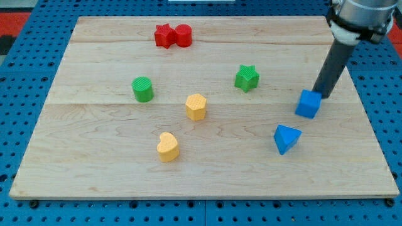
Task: Move yellow hexagon above yellow heart
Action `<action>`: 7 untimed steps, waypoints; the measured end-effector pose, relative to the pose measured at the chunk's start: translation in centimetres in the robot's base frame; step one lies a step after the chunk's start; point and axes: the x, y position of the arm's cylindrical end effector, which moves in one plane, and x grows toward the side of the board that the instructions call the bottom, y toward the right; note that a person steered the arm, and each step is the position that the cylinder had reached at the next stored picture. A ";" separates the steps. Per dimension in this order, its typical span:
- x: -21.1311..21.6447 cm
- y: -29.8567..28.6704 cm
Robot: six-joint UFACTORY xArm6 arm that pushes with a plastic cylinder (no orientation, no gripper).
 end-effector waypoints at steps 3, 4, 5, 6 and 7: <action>1.2 -5.6; -0.5 -6.8; 0.4 -16.0; 1.1 -22.8; -1.2 -24.9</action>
